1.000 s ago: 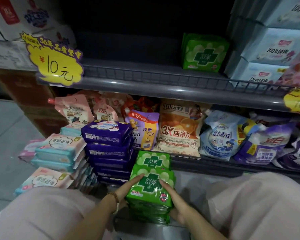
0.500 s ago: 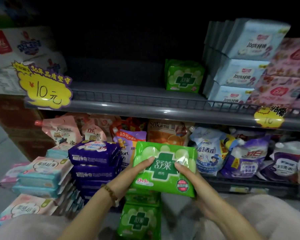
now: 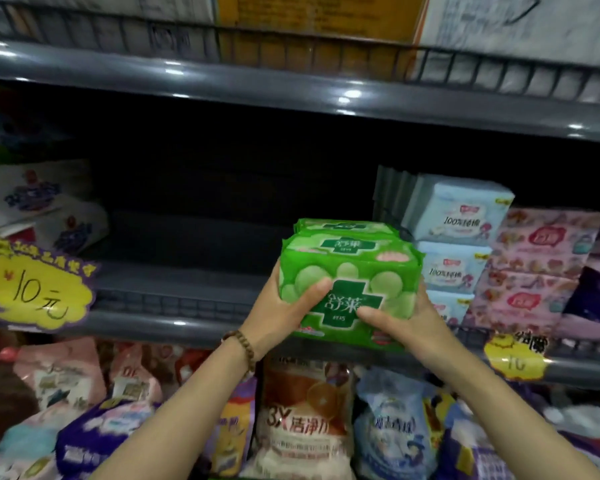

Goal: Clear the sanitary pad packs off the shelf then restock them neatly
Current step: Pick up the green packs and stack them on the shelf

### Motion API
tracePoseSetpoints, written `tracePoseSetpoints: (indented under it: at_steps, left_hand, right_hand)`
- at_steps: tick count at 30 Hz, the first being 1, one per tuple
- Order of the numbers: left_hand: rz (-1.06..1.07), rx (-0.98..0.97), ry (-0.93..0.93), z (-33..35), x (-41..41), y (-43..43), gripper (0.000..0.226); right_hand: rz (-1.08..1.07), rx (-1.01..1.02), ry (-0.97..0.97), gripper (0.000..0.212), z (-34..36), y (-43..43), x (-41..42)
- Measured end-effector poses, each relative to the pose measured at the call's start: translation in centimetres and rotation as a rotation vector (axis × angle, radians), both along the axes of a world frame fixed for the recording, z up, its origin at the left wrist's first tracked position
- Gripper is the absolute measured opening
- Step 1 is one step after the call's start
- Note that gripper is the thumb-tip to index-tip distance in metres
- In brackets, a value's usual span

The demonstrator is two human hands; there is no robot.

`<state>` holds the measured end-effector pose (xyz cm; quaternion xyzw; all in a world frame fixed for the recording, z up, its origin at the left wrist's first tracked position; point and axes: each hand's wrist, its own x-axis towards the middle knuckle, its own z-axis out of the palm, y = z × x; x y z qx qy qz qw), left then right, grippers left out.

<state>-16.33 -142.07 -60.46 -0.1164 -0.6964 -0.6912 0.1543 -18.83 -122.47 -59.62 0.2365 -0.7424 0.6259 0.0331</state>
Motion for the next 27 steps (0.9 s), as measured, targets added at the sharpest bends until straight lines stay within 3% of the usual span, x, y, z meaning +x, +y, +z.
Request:
tracePoseSetpoints:
  at_steps: [2, 7, 11, 14, 17, 20, 27]
  left_hand:
    - [0.022, -0.036, 0.023, -0.2, -2.2, -0.1, 0.099]
    - [-0.038, -0.128, 0.008, -2.3, -6.6, -0.1, 0.091]
    - [-0.031, -0.195, -0.026, -3.6, -8.6, -0.2, 0.071]
    - [-0.079, -0.27, -0.054, -2.4, -8.9, -0.1, 0.034]
    - [-0.093, -0.303, -0.048, -1.9, -8.5, 0.0, 0.025]
    - [-0.07, -0.265, -0.018, -2.3, -7.7, 0.2, 0.034]
    - [0.109, -0.149, 0.157, -2.0, -5.8, -0.7, 0.086]
  right_hand:
    - [-0.034, 0.036, 0.029, 0.084, -0.4, 0.2, -2.2]
    - [-0.051, 0.163, 0.002, 0.097, -2.8, 0.8, -6.8]
    - [-0.025, 0.173, -0.067, 0.103, -4.8, 1.3, -8.9]
    - [-0.042, 0.149, -0.065, 0.092, -4.9, 1.2, -9.6]
    - [-0.041, 0.161, -0.022, 0.084, -4.7, 1.3, -9.1]
    - [-0.051, 0.18, 0.026, 0.08, -4.5, 1.4, -7.6]
    - [-0.16, 0.213, 0.271, 0.085, -2.2, 0.1, -5.0]
